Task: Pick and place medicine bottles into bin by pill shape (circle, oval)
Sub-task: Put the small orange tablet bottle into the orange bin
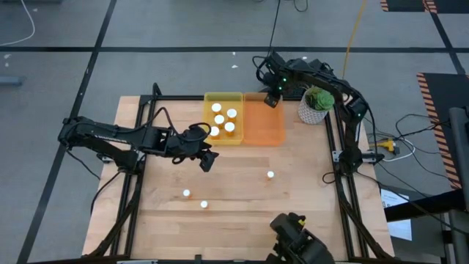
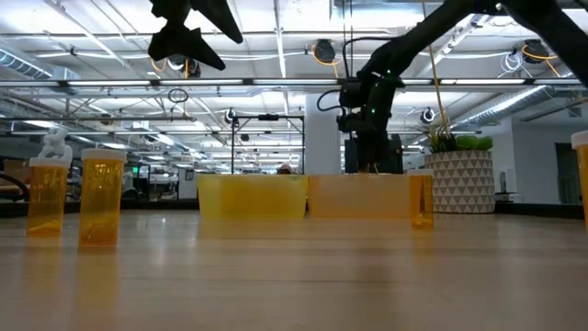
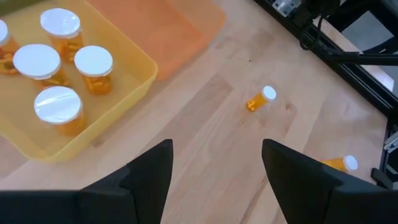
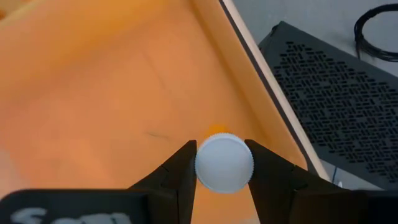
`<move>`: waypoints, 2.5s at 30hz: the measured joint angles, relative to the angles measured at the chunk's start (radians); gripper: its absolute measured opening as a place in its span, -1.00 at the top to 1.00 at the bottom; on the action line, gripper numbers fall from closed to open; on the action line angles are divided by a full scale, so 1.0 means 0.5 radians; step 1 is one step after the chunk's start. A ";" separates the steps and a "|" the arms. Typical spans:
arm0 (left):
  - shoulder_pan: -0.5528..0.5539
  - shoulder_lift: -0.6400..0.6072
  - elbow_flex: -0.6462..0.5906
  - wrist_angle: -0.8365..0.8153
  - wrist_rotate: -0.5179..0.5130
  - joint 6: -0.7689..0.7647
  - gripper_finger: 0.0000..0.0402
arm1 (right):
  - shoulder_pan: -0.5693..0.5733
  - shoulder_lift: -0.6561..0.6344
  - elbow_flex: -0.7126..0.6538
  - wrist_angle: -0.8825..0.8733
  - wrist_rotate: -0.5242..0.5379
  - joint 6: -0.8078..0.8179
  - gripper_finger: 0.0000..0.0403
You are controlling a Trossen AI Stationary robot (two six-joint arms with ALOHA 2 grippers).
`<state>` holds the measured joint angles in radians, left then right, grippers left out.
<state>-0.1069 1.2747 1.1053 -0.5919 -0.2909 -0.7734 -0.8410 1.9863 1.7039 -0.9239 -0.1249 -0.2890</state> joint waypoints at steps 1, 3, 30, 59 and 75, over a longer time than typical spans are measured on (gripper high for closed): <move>0.002 0.000 0.000 -0.008 0.000 -0.001 -0.24 | 0.000 0.012 0.000 0.005 0.005 0.000 0.42; 0.004 0.000 0.000 -0.017 -0.001 -0.001 -0.24 | 0.000 0.030 0.000 0.034 0.045 0.020 0.42; 0.017 0.000 0.000 -0.021 -0.051 0.018 -0.24 | 0.011 0.037 -0.385 0.354 0.056 0.294 0.41; 0.082 0.000 0.000 -0.157 0.073 -0.039 -0.24 | 0.057 -0.464 -0.385 0.240 0.033 0.510 -0.52; -0.431 0.001 -0.002 -0.604 0.424 -0.052 -0.24 | 0.637 -1.248 -0.385 0.119 -0.124 0.987 -0.50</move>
<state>-0.3224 1.2751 1.1042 -0.8940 -0.0787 -0.7996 -0.5225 1.3623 1.5116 -0.8642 -0.1871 0.2045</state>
